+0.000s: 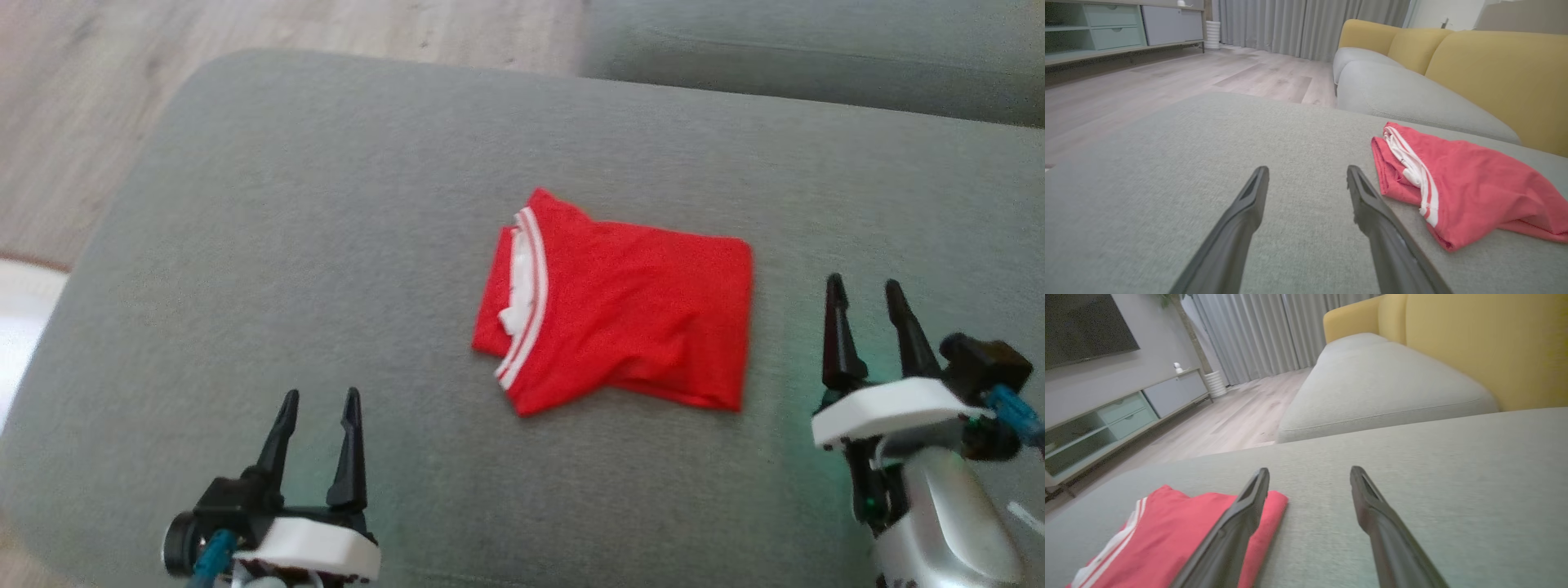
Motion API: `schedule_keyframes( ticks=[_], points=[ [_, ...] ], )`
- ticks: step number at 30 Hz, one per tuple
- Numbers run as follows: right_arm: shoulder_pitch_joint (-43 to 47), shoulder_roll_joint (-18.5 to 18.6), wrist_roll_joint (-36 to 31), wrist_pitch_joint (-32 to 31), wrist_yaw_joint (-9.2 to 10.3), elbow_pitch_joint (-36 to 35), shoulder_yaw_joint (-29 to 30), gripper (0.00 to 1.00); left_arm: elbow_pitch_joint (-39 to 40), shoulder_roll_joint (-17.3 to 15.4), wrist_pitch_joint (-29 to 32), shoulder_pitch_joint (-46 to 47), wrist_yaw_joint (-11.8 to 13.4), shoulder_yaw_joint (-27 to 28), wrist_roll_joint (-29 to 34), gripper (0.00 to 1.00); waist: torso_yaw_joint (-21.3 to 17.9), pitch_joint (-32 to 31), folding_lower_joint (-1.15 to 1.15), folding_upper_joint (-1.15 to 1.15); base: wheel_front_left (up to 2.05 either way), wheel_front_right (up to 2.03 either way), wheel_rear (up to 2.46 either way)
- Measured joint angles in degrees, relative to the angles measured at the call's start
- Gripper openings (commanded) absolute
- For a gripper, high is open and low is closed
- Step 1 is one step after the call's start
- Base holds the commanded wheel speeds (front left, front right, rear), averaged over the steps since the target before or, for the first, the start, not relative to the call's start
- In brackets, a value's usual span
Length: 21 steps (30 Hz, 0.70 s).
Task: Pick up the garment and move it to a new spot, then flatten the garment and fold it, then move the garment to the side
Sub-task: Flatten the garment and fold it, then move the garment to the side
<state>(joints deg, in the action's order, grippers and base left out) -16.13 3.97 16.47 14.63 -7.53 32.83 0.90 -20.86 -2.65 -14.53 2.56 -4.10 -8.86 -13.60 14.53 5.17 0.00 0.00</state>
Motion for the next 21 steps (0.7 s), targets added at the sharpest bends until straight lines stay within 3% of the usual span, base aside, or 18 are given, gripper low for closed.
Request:
schedule_keyframes(
  ticks=[6, 12, 21],
  points=[
    [4.0, -0.7, -3.9, 0.0, 0.00, -1.5, 3.9, 1.00, 0.1, 0.0, 0.0, -0.4, 0.0, 1.7, 1.8, 1.00, -5.0, -1.6, 0.00, 0.00, 0.00, 0.00, 0.00],
    [9.2, -1.1, -4.3, 0.0, 0.00, -1.9, 3.2, 1.00, 0.9, -0.1, 0.0, -4.2, 0.0, 3.2, 3.1, 1.00, -9.1, -3.8, -0.01, 0.00, 0.00, 0.00, 0.00],
    [12.7, -1.3, -5.9, 0.0, 0.00, -4.1, 0.9, 1.00, 1.1, 0.0, 0.0, -7.6, 0.6, 2.9, 3.1, 1.00, -11.1, -5.7, -0.01, 0.00, 0.00, 0.00, 0.00]
  ],
)
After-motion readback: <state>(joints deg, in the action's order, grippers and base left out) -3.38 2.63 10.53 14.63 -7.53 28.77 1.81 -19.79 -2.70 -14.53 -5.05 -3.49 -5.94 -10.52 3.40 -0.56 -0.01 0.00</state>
